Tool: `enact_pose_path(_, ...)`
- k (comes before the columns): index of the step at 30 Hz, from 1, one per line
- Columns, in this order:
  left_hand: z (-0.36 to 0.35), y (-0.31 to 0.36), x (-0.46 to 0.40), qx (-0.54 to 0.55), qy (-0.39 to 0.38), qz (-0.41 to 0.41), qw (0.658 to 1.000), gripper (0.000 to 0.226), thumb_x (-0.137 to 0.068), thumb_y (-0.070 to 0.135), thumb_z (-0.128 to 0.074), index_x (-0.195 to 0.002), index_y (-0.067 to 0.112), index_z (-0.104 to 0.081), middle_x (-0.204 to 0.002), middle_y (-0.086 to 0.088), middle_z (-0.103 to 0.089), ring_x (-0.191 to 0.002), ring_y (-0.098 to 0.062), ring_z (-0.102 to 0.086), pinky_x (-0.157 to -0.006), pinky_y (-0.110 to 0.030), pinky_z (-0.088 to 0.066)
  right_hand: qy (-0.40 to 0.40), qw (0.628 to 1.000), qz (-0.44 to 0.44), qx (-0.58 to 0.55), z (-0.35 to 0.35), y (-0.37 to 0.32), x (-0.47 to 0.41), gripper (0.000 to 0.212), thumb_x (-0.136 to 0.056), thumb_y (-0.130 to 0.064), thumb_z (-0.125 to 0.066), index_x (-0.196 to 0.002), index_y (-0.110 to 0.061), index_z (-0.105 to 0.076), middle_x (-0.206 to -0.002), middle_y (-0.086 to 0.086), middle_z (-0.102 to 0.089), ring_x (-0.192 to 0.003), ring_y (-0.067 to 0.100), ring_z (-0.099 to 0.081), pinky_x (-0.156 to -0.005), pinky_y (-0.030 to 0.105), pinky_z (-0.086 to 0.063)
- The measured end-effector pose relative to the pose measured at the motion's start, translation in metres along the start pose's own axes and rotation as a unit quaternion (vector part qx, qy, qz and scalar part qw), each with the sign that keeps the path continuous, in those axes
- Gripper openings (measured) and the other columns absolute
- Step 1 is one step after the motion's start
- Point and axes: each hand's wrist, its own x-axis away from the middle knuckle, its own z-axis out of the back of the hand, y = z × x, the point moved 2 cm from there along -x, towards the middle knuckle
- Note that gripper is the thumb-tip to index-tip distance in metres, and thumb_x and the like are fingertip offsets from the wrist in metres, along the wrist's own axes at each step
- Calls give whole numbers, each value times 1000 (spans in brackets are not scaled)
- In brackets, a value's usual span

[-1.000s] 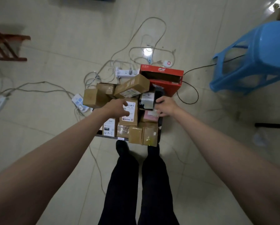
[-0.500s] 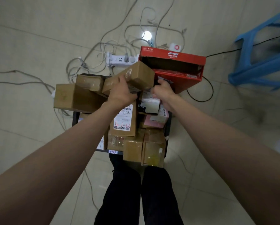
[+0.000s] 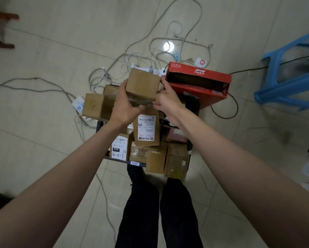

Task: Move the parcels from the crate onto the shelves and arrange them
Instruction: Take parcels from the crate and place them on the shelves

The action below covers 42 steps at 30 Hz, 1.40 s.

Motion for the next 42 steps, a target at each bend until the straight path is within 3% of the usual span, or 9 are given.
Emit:
enact_pose_path(4,25,25,43,46,6,-37,998,95,-70,24,-85,-146,22,-27,-136,1,-46,-121,-6,-49,-90,-8,-43,3,997,-12,-73,-11,-22,42,29,-102,-15,-40,-121,-32,-53,-118,4,-65,-109,25,-66,-87,39,-58)
enact_pose_path(9,44,54,113,107,9,8,994,63,-82,28,-77,-131,18,-38,-123,9,-52,-110,3,-53,-79,-4,-45,40,994,-32,-101,-15,-26,98,24,-105,-33,-46,-123,-18,-47,-123,8,-60,-116,27,-61,-85,54,-59)
enact_pose_path(14,51,59,177,214,8,133,968,39,-92,58,-52,-107,22,-49,-117,1,-58,-110,-18,-60,-92,-35,-53,39,995,-53,-71,-11,-9,172,16,-102,-26,-51,-118,-26,-52,-117,0,-60,-109,26,-62,-97,60,-51)
enact_pose_path(20,53,83,234,230,-71,198,950,61,-88,53,-63,-138,29,-39,-126,-4,-59,-104,-19,-67,-84,-44,-59,62,994,-38,-83,-8,6,269,39,-97,-20,-58,-133,-33,-53,-123,-5,-59,-108,16,-62,-93,50,-56)
enact_pose_path(25,57,135,268,214,-139,128,959,60,-90,46,-63,-142,36,-36,-125,-1,-60,-104,-16,-67,-81,-36,-58,72,989,-3,-131,10,-10,328,34,-96,-17,-55,-126,-32,-56,-126,-2,-60,-112,19,-62,-90,50,-58)
enact_pose_path(30,56,191,293,177,-207,34,962,65,-79,58,-70,-136,48,-41,-130,-2,-57,-113,-19,-63,-92,-43,-56,124,974,24,-188,33,-36,383,33,-97,-38,-59,-129,-32,-52,-122,4,-68,-110,22,-67,-89,47,-58)
enact_pose_path(33,49,225,315,146,-264,-24,953,66,-84,54,-67,-141,44,-35,-128,1,-55,-110,-18,-63,-82,-35,-59,159,955,48,-245,47,-40,422,34,-99,-33,-56,-130,-22,-54,-122,8,-69,-109,23,-68,-81,37,-58)
enact_pose_path(35,45,242,331,121,-292,-74,946,60,-87,52,-64,-140,46,-36,-127,3,-52,-108,-15,-62,-76,-29,-58,178,947,72,-258,52,-35,449,34,-99,-32,-55,-130,-17,-55,-123,13,-68,-111,28,-66,-89,45,-54)
enact_pose_path(42,37,275,386,58,-388,-189,900,58,-91,42,-61,-143,36,-36,-125,3,-56,-110,-10,-61,-82,-26,-56,266,893,169,-322,42,-9,538,41,-97,-32,-59,-132,-11,-53,-113,10,-69,-95,23,-66,-86,45,-55)
